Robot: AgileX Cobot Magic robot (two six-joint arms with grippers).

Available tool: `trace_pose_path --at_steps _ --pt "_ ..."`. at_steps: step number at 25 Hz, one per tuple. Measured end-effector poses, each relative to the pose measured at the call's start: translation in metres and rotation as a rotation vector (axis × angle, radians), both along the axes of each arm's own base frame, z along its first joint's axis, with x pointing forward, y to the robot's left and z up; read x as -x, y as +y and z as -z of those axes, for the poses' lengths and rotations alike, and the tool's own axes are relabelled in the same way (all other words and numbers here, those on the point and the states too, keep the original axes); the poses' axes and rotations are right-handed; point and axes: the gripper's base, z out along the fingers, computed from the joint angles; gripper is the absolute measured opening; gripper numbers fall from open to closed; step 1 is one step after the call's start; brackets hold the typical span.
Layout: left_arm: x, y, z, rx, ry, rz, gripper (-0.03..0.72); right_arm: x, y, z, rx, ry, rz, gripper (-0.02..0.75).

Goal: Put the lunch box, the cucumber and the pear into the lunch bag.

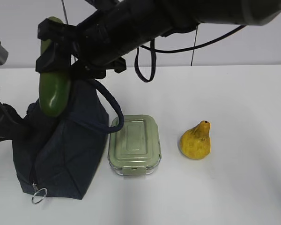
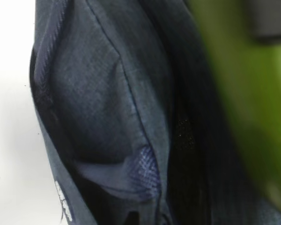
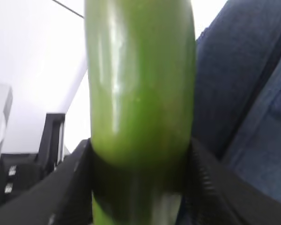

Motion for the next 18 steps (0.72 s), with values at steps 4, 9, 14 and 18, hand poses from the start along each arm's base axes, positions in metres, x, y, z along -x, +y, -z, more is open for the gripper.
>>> trace_pose_path --at_steps 4,9,14,18 --pt "0.0 0.0 0.0 0.0 0.0 0.0 0.004 -0.008 0.006 0.009 -0.026 0.009 0.047 0.389" --pt "0.0 0.0 0.0 0.0 -0.001 0.0 0.004 -0.013 0.013 0.02 -0.033 0.015 0.061 0.389" --pt "0.0 0.0 0.0 0.0 -0.003 -0.001 0.004 -0.015 0.015 0.044 0.071 0.024 0.037 0.389" --pt "-0.001 0.0 0.0 0.002 -0.011 -0.005 0.004 -0.013 0.005 0.056 0.249 0.049 0.043 0.389"
